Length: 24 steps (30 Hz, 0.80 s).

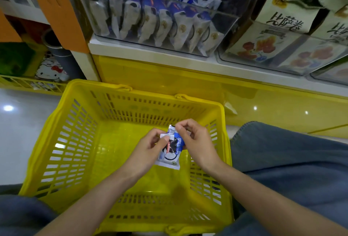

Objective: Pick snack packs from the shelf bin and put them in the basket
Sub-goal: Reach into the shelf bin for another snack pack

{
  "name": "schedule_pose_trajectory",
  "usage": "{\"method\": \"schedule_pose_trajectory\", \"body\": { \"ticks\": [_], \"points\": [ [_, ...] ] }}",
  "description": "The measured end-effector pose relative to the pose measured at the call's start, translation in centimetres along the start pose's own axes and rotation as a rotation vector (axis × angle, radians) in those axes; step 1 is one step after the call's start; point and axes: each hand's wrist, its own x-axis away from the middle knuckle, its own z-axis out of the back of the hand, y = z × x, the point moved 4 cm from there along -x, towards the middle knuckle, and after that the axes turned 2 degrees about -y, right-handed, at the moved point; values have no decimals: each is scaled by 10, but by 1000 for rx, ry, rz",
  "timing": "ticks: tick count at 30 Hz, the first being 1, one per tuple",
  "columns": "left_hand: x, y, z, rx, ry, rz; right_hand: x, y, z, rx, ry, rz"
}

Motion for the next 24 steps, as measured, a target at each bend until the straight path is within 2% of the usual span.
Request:
{"method": "schedule_pose_trajectory", "body": {
  "ticks": [2,4,7,10,14,19,24],
  "points": [
    [-10,-16,-2,-49,-7,36,-1,12,13,211,49,70],
    [-24,-39,2,-121,7,96,-8,26,38,534,179,133],
    [-47,-84,7,-287,6,215,-13,58,69,733,302,10],
    [-62,-127,8,-383,30,330,-12,87,73,610,278,-114],
    [-69,-165,8,-418,86,432,-14,94,72,504,300,-52],
    [-76,-186,11,-629,135,445,-13,92,72,495,321,-30],
    [-79,-185,13,-800,108,441,-14,89,71,510,329,-38]
  ]
}}
